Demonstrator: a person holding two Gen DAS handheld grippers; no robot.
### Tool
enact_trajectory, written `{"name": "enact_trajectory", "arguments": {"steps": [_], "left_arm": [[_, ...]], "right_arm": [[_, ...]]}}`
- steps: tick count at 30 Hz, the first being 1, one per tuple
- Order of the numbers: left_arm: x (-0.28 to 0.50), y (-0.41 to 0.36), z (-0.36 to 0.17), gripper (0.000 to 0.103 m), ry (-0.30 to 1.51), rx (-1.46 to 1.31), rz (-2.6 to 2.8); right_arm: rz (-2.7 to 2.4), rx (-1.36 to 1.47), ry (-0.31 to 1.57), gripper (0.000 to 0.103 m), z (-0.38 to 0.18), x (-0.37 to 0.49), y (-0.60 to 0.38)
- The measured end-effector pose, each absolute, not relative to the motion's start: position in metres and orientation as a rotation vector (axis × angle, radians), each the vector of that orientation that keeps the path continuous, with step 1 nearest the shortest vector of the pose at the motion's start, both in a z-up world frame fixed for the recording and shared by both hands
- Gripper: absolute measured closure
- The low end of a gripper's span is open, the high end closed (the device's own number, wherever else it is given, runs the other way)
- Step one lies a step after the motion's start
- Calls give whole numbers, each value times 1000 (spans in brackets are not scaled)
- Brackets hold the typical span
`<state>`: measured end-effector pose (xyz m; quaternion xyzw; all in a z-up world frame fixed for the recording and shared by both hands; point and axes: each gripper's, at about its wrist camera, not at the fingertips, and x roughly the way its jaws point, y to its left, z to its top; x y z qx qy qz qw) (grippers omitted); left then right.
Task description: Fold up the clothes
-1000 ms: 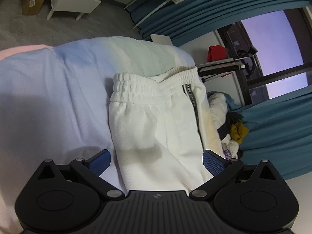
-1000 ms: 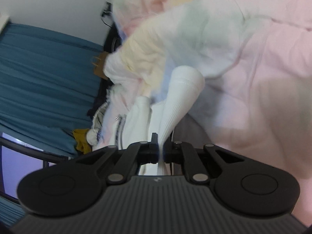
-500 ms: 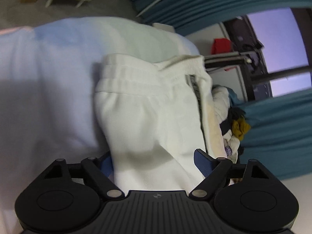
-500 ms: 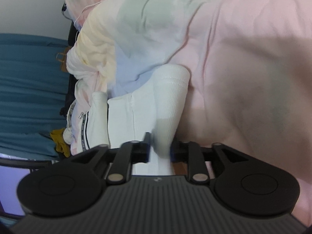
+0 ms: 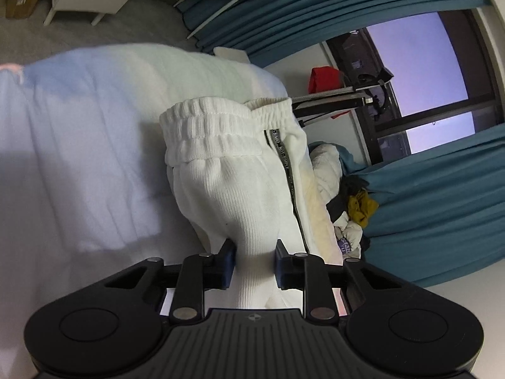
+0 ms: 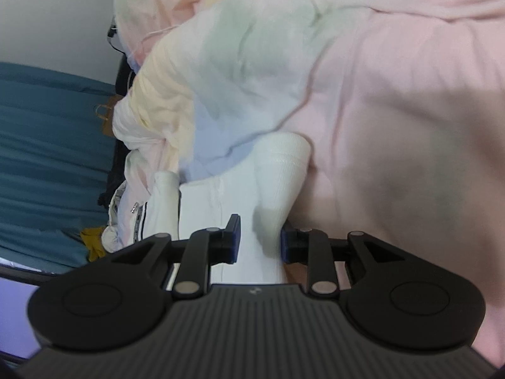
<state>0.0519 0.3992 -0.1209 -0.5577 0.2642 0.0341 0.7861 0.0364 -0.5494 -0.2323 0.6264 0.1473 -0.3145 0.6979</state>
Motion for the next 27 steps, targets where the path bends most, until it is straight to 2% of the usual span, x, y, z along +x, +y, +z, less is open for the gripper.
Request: {"name": "enact_trajectory", "arguments": {"steps": [2,3,4,5,6,8,9,10,23,27], "left_arm": [[57,395,-124,66,574,-1206,70],[62,391,-124,57,593,-1193,75],[66,388,-124,49,611,-1176,81],[70,385,-123,49,630,-1160,86],[73,383,-121,54,627,-1135,93],[75,381,-118,72,618,-1113,96],[73,380,-117,85,616,-1122,109],[70,380,-115,90,611,-1128,129],[15,397,-30,94,461,-1208,61],[28,409,-14,94,446,-1232,39]], "right_arm": [[-686,1327,323,83,-223,45,-544],[-679,1292,321,92,-219,50,-541],[-670,1262,316,94,-214,53,-538],[-658,1249,306,95,-210,54,-535],[-646,1235,295,96,-206,55,-532],[-624,1189,281,96,-196,56,-524],[-613,1163,274,96,-192,56,-521],[-601,1147,262,97,-188,54,-518],[-528,1175,16,98,-144,0,-536],[-488,1128,-6,98,-112,22,-542]]}}
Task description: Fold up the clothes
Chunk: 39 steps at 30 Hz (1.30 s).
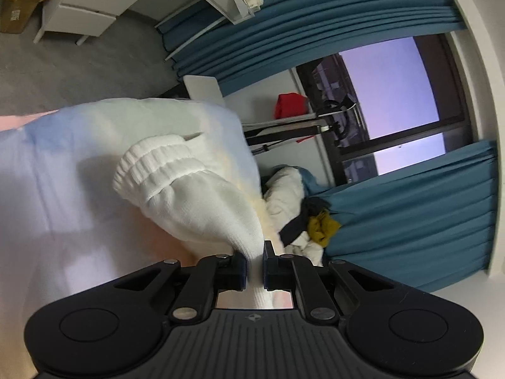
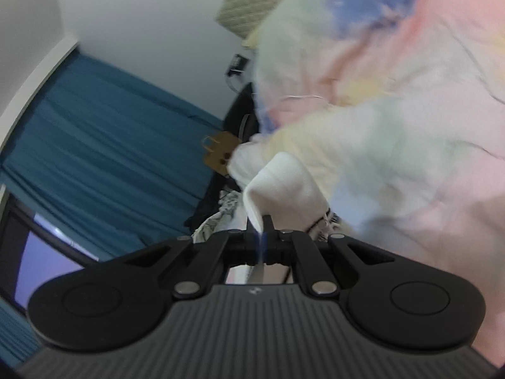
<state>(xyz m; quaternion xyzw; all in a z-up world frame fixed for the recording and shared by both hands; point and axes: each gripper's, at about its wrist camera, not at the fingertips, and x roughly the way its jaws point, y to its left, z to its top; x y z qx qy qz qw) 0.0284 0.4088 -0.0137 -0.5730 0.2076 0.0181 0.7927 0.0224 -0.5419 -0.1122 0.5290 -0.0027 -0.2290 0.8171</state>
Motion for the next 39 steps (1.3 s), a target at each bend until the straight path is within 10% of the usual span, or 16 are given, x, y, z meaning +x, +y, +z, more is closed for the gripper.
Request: {"name": "enact_trajectory", "arguments": {"steps": [19,23,30,39], "left_arm": [[318,443,-136,87,660,-1241,172],[320,447,-138,75,640,-1208,79],[275,431,-104,30,576,-1070,14],[155,387,-113,23,570,-1170,84]], "right_arm": [[-459,573,396,95,-157,407,-518],[-377,644,443,80,-173,413,-532],[-308,737,312,19,-148,342,-535],[-359,1196,132,16,-195,197,-524]]}}
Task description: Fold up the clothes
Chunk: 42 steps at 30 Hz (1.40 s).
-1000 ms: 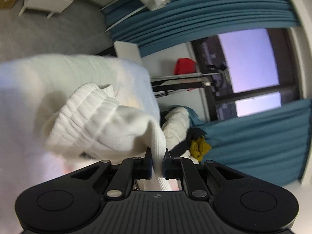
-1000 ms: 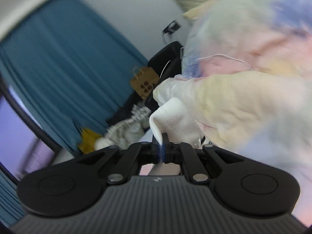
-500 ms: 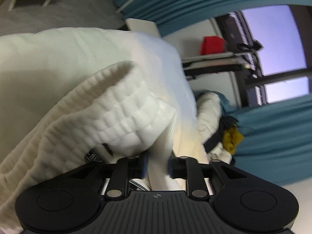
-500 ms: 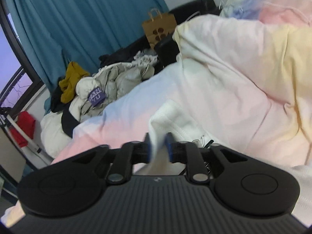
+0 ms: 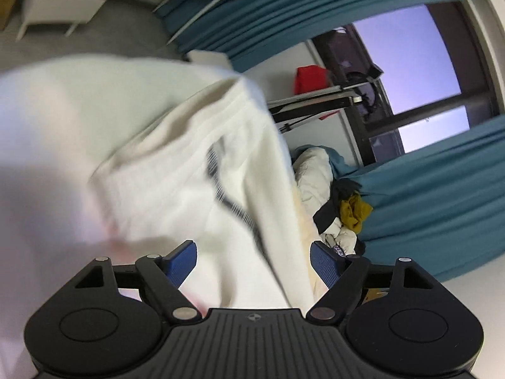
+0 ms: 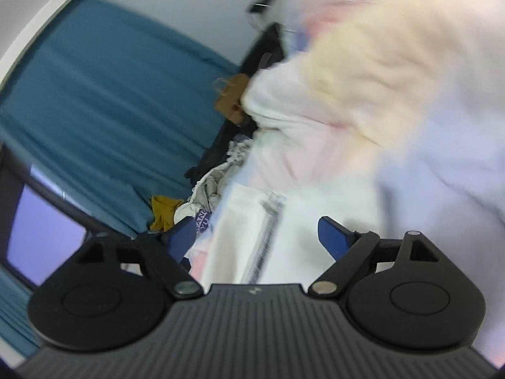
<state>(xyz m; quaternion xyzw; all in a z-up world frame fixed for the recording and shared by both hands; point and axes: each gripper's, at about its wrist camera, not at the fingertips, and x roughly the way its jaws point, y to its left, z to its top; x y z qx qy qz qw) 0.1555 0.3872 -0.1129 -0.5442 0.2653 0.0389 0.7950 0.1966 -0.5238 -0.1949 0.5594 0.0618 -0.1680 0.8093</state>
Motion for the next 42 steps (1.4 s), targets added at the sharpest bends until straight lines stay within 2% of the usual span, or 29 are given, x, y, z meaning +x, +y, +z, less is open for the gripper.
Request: {"name": "enact_trajectory", "arguments": {"steps": [5,10,18,25,28,29,30,32,34,35,36,37,42], "left_arm": [[121,389,-131,22,613,-1271,126],[118,399,-154,22,652,-1389,146],[134,388,-167,26,685,-1310,140],[178,382,-174,33,619,-1258,128],[197,379,-177,45,638,-1187,141],[201,380,-178,46,637,-1186,141],[205,381,-180,49,634,-1188,140],[211,385,-185,55,620,-1218,159],[215,389,-187,68,603,-1240,176],[216,391,-188,70,594,-1244,183],[217,392,-187,82,596,-1225,175],[218,393,-186,88,599,-1203,166],[206,402,-169,93,553,-1175,118]], "right_arm": [[-302,1507,182,17,-239,161,-532],[-236,1601,306,21,-272,159,-536],[-149,1447,278,20,-275,185,-535],[-152,1303,263,20,-279,234,-527],[-162,1259,233,20,-276,248,-527],[-164,1280,210,20,-278,252,-529],[-167,1290,196,22,-279,255,-532],[-185,1256,204,37,-279,262,-534],[-211,1222,228,67,-281,268,-536],[-221,1222,235,73,-282,269,-537],[-213,1233,231,76,-284,270,-538],[-206,1241,227,80,-286,270,-539],[-205,1287,196,88,-281,253,-536]]}}
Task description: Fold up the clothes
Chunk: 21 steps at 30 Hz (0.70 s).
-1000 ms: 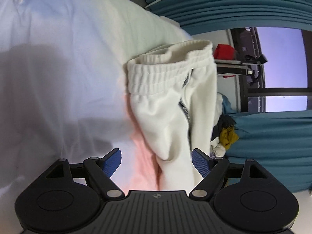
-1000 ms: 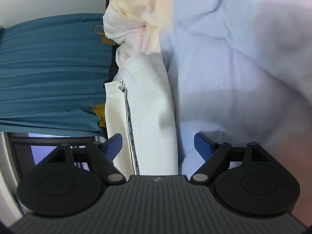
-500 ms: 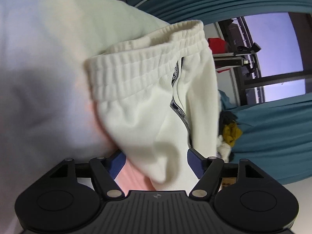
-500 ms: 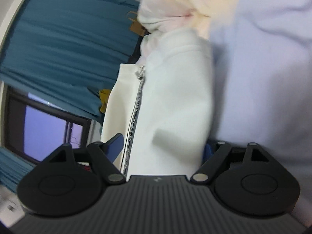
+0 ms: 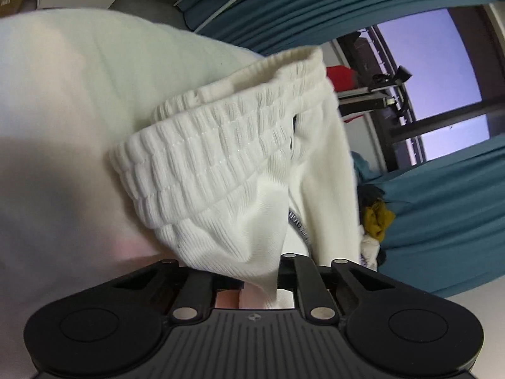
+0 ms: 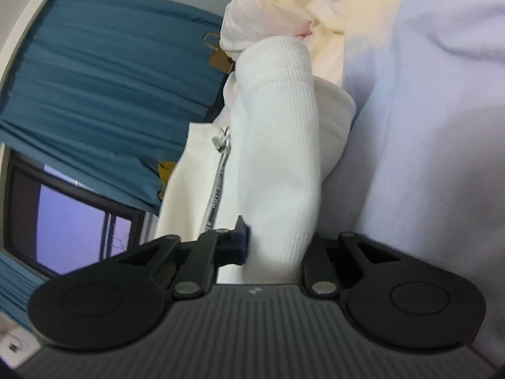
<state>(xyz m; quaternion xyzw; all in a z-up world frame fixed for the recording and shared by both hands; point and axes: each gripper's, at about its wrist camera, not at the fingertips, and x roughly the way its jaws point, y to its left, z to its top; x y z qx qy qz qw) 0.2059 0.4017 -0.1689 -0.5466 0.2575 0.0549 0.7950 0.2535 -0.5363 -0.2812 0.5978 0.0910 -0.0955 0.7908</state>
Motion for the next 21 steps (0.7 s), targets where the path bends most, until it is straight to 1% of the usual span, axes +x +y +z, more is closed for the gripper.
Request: {"name": "enact_trajectory", "arguments": {"steps": [4,7,12,14,15,18,21], "left_arm": [[190,403,-138,95,518,-1139,132],[173,407,-121,95,520,-1138,144],[114,431,-95,95,504,-1163,174],[87,443,-84,98,508,-1151,184],[73,449,-80,98,506,-1142,190],[39,460,-77,98,533,-1099,183],[18,462,-89,98,580,-1047,212]], "right_arm": [[-193,1283,184,89,-258,238,-532],[-179,1267,209,90,-241,223,-531],[-166,1348,281,90,-242,190,-532],[-170,1419,317,90,-245,177,-531],[-170,1413,339,90,-244,169,-530],[-176,1395,402,90,-240,146,-527],[-206,1381,484,90,-247,133,-529]]}}
